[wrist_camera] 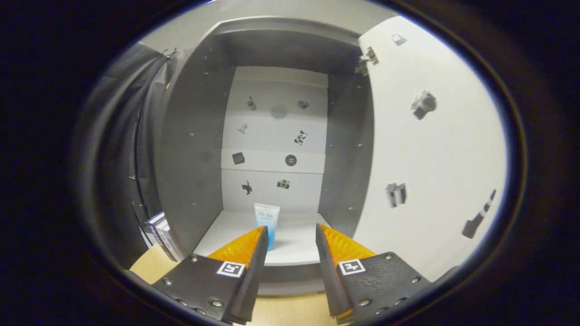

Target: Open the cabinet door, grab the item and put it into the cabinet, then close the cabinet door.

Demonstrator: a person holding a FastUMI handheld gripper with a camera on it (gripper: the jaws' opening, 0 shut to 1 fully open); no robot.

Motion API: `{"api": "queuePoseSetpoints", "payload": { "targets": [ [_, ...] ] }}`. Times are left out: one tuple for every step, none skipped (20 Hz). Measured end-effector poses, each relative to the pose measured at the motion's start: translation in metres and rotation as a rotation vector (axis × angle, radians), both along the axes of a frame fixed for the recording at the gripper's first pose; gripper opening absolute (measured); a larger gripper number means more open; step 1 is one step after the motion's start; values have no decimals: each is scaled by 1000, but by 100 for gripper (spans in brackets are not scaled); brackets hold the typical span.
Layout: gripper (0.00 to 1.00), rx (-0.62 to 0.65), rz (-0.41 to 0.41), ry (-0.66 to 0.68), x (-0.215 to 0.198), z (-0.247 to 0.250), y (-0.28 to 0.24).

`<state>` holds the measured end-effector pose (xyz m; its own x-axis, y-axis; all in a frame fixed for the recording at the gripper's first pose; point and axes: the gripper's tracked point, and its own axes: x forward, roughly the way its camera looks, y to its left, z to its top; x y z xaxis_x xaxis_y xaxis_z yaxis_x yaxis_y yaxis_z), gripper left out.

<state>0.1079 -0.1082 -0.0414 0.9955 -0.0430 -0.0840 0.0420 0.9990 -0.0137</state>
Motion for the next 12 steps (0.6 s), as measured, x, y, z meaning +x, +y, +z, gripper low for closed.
{"api": "queuePoseSetpoints", "payload": {
  "targets": [
    [61, -2, -14, -2, -20, 4, -9],
    [61, -5, -33, -3, -39, 7, -19],
    [61, -7, -49, -5, -59, 10, -28],
    [61, -3, -66, -6, -78, 12, -38],
    [61, 2, -85, -3, -97, 14, -48],
    [61, 13, -105, -1, -117, 15, -60],
    [61, 27, -123, 0, -136, 18, -72],
    [61, 38, -143, 1, -155, 20, -86],
    [61, 45, -163, 2, -174, 22, -99],
    [61, 46, -185, 4, -193, 24, -115],
    [60, 51, -207, 5, -210, 25, -132],
    [60, 60, -222, 5, -222, 25, -144]
  ]
}}
